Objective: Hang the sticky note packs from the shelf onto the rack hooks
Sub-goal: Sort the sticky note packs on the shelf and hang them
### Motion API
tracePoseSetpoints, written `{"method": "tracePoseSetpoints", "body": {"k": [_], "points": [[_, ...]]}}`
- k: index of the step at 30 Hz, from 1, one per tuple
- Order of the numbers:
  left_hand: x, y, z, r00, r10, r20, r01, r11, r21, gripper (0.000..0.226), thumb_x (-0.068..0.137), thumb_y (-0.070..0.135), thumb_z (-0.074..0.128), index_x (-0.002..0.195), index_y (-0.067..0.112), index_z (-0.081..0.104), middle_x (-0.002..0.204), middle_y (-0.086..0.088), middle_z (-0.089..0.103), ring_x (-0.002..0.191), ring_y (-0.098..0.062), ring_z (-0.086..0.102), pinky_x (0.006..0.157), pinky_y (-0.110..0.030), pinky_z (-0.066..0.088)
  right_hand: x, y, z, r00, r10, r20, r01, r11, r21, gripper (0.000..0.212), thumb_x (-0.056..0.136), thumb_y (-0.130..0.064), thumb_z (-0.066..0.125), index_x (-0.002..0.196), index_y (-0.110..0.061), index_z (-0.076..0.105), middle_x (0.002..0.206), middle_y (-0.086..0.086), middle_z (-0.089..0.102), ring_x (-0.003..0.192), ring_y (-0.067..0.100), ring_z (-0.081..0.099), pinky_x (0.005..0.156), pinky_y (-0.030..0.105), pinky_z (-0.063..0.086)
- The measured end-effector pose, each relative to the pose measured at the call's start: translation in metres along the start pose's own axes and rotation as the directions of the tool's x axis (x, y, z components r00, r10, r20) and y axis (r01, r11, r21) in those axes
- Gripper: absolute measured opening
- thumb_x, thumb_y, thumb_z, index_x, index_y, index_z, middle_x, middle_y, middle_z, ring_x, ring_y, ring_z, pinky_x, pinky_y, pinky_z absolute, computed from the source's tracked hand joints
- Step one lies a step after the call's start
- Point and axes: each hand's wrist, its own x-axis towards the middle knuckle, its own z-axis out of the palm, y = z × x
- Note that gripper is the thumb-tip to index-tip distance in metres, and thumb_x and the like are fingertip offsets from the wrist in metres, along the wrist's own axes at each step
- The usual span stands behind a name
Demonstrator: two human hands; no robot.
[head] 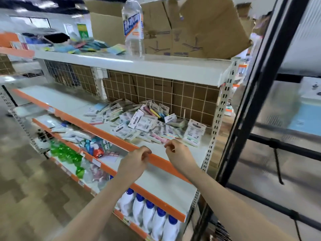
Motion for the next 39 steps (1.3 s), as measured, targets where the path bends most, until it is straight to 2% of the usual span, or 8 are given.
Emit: {"method": "tracePoseSetpoints", "body": {"k": [4,11,18,24,30,34,36,39], "points": [[0.016,-0.021,-0.007,1.0,-0.005,0.016,0.006,1.0,-0.025,0.023,0.095,0.018,0.048,0.109,0.028,0.063,0.104,0.012,0.069,0.097,-0.012,0.064,0.083,-0.036,0.053,0.024,0.001,0.026,0.998,0.061,0.019,-0.06,0.997,-0.042,0.02,0.093,-0.017,0.045,0.107,-0.017,0.06,0.104,0.004,0.066,0.084,0.022,0.059,0.067,0.028,0.04],[0.061,-0.036,0.001,0.999,-0.007,0.037,0.008,1.0,-0.024,0.026,0.095,0.013,0.046,0.113,0.02,0.063,0.107,0.001,0.067,0.096,-0.018,0.063,0.082,-0.037,0.051,0.073,0.022,0.052,0.988,0.138,0.062,-0.132,0.987,-0.088,0.019,0.093,-0.017,0.045,0.105,-0.012,0.059,0.105,0.008,0.064,0.096,0.028,0.059,0.079,0.035,0.048],[0.113,-0.043,0.014,0.998,-0.032,0.047,0.029,0.997,0.064,0.028,0.095,0.014,0.044,0.12,0.018,0.056,0.113,-0.004,0.065,0.104,-0.023,0.06,0.085,-0.039,0.049,0.134,0.04,0.071,0.996,0.09,-0.01,-0.091,0.983,-0.159,0.021,0.093,-0.017,0.048,0.111,-0.013,0.058,0.113,0.008,0.061,0.109,0.028,0.054,0.085,0.034,0.046],[0.152,-0.055,0.033,0.999,-0.053,-0.01,0.054,0.989,0.14,0.036,0.091,0.012,0.048,0.126,0.016,0.05,0.121,-0.01,0.053,0.114,-0.029,0.048,0.085,-0.039,0.041,0.161,0.047,0.092,0.995,-0.031,0.091,0.064,0.92,-0.386,0.043,0.093,-0.024,0.052,0.133,-0.012,0.041,0.137,0.009,0.04,0.129,0.029,0.032,0.1,0.038,0.033],[0.193,-0.068,0.054,0.997,0.067,-0.042,-0.058,0.98,0.191,0.048,0.09,0.02,0.056,0.135,0.01,0.041,0.132,-0.011,0.046,0.127,-0.029,0.038,0.106,-0.035,0.03,0.175,0.057,0.11,0.999,-0.014,0.045,0.037,0.826,-0.562,0.053,0.097,-0.029,0.047,0.145,-0.023,0.026,0.153,-0.008,0.02,0.137,0.017,0.021,0.098,0.04,0.028],[0.216,-0.082,0.066,0.989,0.129,-0.07,-0.107,0.96,0.259,0.065,0.088,0.029,0.062,0.142,0.009,0.032,0.147,-0.018,0.035,0.14,-0.033,0.026,0.115,-0.043,0.023,0.183,0.059,0.117,0.998,0.023,0.054,0.014,0.803,-0.596,0.07,0.085,-0.012,0.058,0.147,-0.022,0.026,0.153,-0.009,0.019,0.134,0.022,0.021,0.097,0.044,0.029],[0.221,-0.09,0.071,0.987,0.143,-0.072,-0.121,0.959,0.257,0.074,0.086,0.037,0.066,0.143,0.005,0.033,0.148,-0.023,0.034,0.14,-0.038,0.029,0.112,-0.048,0.026,0.183,0.059,0.121,0.999,0.038,0.022,-0.017,0.797,-0.603,0.071,0.083,-0.013,0.058,0.146,-0.025,0.028,0.152,-0.011,0.022,0.134,0.022,0.023,0.097,0.046,0.03],[0.226,-0.102,0.079,0.967,0.236,-0.097,-0.199,0.935,0.295,0.079,0.076,0.041,0.076,0.135,-0.001,0.045,0.136,-0.031,0.047,0.126,-0.045,0.047,0.097,-0.055,0.043,0.178,0.057,0.131,0.998,0.048,-0.047,-0.067,0.772,-0.632,0.066,0.084,-0.014,0.055,0.144,-0.026,0.032,0.149,-0.012,0.029,0.133,0.023,0.029,0.096,0.043,0.031]]}}
